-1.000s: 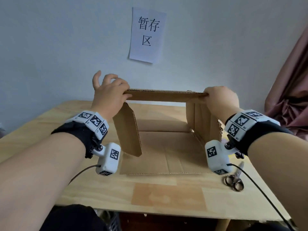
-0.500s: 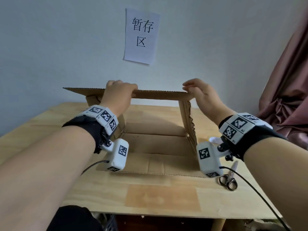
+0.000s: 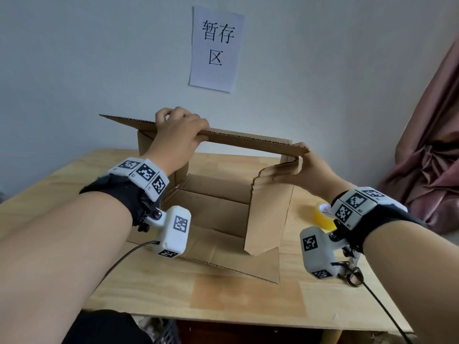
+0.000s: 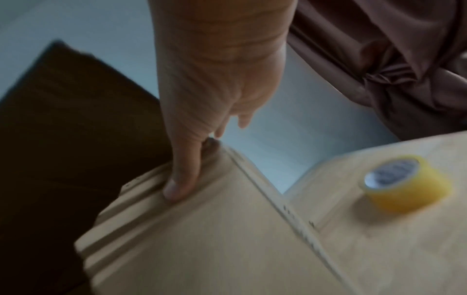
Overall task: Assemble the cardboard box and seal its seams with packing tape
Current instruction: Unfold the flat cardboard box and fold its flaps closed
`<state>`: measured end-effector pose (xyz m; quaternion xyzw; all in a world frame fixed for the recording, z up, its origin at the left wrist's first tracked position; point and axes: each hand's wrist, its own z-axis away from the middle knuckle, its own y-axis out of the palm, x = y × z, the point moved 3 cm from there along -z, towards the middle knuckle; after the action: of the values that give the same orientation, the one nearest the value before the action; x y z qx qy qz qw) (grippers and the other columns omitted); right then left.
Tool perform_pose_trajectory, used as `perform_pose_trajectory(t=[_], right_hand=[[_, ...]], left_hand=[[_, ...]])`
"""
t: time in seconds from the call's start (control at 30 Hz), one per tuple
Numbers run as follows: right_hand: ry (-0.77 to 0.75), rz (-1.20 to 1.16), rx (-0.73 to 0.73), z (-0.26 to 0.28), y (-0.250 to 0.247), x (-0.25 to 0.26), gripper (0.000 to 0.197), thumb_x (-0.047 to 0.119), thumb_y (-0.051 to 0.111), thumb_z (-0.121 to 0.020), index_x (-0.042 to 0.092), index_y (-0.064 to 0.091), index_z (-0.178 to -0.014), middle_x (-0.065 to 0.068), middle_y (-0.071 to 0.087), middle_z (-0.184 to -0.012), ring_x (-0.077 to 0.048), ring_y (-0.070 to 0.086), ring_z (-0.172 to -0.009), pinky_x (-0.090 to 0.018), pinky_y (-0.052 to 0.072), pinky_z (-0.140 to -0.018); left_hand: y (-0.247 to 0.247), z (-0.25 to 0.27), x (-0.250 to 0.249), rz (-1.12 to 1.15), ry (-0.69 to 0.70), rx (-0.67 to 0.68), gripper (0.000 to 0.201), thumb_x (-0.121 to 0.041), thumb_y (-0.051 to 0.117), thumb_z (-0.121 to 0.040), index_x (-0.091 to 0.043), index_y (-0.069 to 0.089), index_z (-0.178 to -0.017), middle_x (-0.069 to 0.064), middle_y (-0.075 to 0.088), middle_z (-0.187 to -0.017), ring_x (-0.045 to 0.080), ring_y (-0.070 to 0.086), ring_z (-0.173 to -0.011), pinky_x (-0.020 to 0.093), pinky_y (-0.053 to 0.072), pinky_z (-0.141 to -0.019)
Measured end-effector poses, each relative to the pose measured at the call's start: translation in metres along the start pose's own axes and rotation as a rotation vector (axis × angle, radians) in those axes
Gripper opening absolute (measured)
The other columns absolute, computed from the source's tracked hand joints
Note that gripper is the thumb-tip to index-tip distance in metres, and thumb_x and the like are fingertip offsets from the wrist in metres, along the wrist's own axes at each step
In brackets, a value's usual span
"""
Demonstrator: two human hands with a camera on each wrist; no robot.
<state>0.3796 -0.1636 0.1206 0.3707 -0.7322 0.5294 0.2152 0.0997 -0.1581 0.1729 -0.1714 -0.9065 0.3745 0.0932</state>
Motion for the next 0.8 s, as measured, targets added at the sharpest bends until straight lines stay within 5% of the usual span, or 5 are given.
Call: perform_pose_trajectory(t=[0.07,0.2,0.37,0.57,0.8], right_hand=[[0.044,-0.152,-0.166,0.001,0.004,-0.006,0.048,0.010,0.082,-0.071,0.023,0.053,-0.107,0.015,0.060,-0.089,-0.001,0.059,-0.083,-0.008,0.043,-0.073],[0.068,0.090,-0.281,0.001,0.010,-0.019,0.027,0.011,0.076,-0.076,0.012,0.068,-0.102,-0.010,0.068,-0.104,-0.029,0.060,-0.100,-0.043,0.046,-0.092],[-0.147,0.321,-0.235,0.006,0.012,-0.020,0.022,0.021,0.072,-0.082,0.010,0.075,-0.100,-0.011,0.070,-0.102,-0.033,0.061,-0.101,-0.042,0.042,-0.089],[-0.065,0.309,-0.226,0.007,0.012,-0.027,0.013,0.016,0.073,-0.082,0.004,0.073,-0.087,-0.004,0.062,-0.085,-0.027,0.052,-0.087,-0.042,0.038,-0.083],[0.075,0.230,-0.251,0.022,0.013,-0.019,0.036,0.010,0.066,-0.086,0.010,0.060,-0.121,0.015,0.032,-0.079,-0.034,0.048,-0.103,-0.043,0.033,-0.099]], left_hand=[[0.002,0.001,-0.007,-0.002,0.021,-0.009,0.016,-0.025,0.053,-0.094,-0.021,0.066,-0.102,-0.007,0.065,-0.103,0.020,0.045,-0.111,0.035,0.013,-0.093],[0.014,0.013,-0.012,0.041,0.038,0.027,0.014,-0.026,0.055,-0.093,-0.021,0.066,-0.100,-0.009,0.065,-0.104,0.019,0.047,-0.110,0.034,0.014,-0.092],[0.034,0.032,-0.010,0.047,0.019,0.022,0.022,-0.039,0.054,-0.090,-0.021,0.064,-0.098,-0.007,0.065,-0.104,0.022,0.051,-0.107,0.032,0.017,-0.089],[0.034,0.013,-0.016,0.024,-0.025,-0.017,0.063,-0.078,0.036,-0.067,-0.019,0.056,-0.078,-0.008,0.059,-0.075,0.018,0.052,-0.082,0.028,0.011,-0.071],[0.034,-0.007,-0.023,0.023,-0.054,0.028,0.064,-0.079,0.035,-0.063,-0.019,0.053,-0.079,-0.010,0.047,-0.066,0.017,0.044,-0.078,0.032,0.019,-0.076]])
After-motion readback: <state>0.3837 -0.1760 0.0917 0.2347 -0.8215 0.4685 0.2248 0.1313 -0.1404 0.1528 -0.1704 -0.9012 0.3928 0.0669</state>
